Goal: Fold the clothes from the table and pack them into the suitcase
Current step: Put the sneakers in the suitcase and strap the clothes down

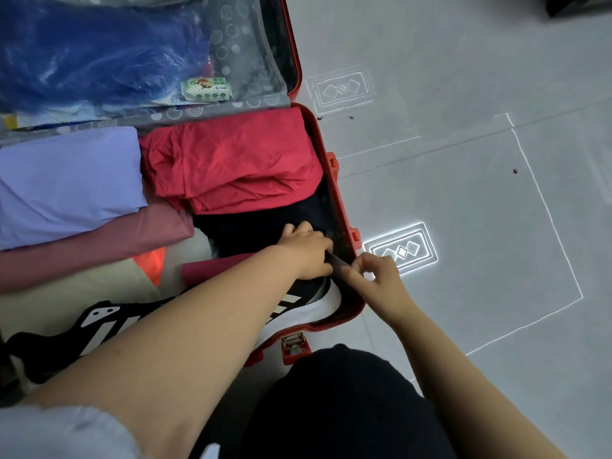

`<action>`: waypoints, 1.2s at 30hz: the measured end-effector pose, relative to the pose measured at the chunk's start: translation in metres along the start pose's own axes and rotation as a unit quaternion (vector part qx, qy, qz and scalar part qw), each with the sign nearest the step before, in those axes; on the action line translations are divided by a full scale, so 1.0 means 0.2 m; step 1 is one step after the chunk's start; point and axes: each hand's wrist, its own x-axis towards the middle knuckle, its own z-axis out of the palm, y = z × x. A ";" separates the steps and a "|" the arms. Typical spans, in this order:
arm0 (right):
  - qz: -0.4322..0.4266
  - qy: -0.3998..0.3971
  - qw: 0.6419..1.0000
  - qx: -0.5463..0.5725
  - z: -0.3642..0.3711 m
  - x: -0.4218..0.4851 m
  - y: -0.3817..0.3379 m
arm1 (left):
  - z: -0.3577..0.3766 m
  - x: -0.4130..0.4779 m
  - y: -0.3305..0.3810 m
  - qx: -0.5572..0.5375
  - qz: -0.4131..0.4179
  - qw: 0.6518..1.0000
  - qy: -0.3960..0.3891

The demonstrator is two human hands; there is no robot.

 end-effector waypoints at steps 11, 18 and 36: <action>-0.022 0.055 0.993 0.105 -0.10 0.05 -0.17 | -0.16 -0.11 0.06 -0.239 0.023 0.945 0.221; -0.019 0.019 0.997 0.069 -0.19 -0.06 -0.19 | -0.20 -0.12 0.26 -0.106 0.141 0.969 0.173; -0.004 -0.057 0.959 0.278 -0.21 -0.06 -0.33 | -0.03 -0.07 0.01 -0.554 -0.042 0.823 0.123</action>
